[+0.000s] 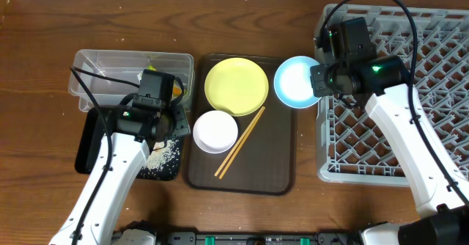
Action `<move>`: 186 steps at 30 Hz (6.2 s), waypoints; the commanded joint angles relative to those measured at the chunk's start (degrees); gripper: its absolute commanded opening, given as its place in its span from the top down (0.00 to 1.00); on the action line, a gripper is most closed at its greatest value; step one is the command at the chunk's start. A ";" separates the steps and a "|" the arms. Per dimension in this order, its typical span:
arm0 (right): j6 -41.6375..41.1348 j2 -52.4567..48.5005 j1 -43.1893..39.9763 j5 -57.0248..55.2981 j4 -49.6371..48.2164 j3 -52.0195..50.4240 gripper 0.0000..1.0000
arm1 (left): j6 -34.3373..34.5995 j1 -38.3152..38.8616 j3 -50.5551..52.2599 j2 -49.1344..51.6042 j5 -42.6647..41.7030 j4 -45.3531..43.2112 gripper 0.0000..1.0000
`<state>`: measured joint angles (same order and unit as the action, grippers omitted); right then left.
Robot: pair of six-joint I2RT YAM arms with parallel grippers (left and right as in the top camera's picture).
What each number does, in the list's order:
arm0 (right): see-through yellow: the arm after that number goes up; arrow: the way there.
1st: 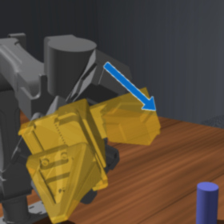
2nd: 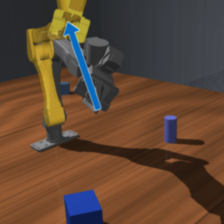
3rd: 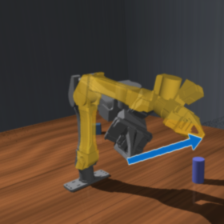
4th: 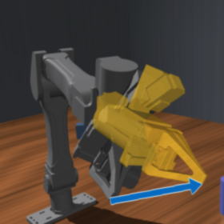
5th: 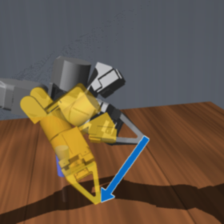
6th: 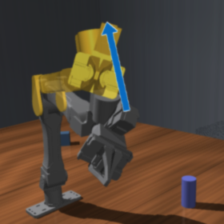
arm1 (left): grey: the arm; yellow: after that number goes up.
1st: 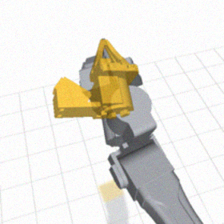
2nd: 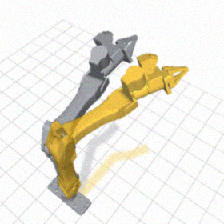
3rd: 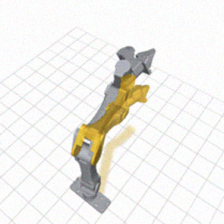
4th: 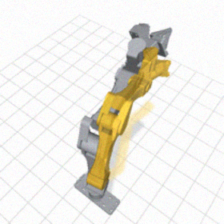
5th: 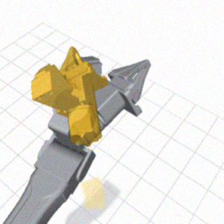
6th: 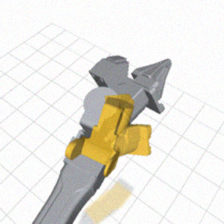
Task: Sort waste into correct bins and load items into the dishwasher rack
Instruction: 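Lift the blue bowl and carry it to the rack's back edge, then set the blue bowl upright in the rack and release it, then reach the right gripper to the white bowl and grasp its rim, then carry the white bowl to the rack and stand it beside the blue bowl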
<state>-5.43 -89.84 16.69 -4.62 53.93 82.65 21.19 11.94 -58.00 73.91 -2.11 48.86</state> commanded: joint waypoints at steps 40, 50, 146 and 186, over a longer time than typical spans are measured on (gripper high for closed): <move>11.10 -23.17 -11.85 -45.18 -50.05 0.00 0.99 | 0.50 -0.13 -0.63 -0.20 1.29 0.15 0.42; 11.10 -26.91 -11.78 -47.95 -52.17 0.00 0.99 | 0.52 -0.13 -0.63 -0.20 1.27 0.20 0.42; -16.74 -22.21 23.82 10.54 -15.32 -0.87 0.99 | 5.53 -11.93 -0.63 -0.20 6.16 7.65 0.41; 38.99 -21.00 -16.44 -60.57 -58.90 0.22 0.99 | 5.55 -11.93 -0.63 -0.20 5.70 6.82 0.41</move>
<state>29.17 -108.03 1.54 -58.39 -2.68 82.54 25.93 0.32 -58.00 73.91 3.38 55.53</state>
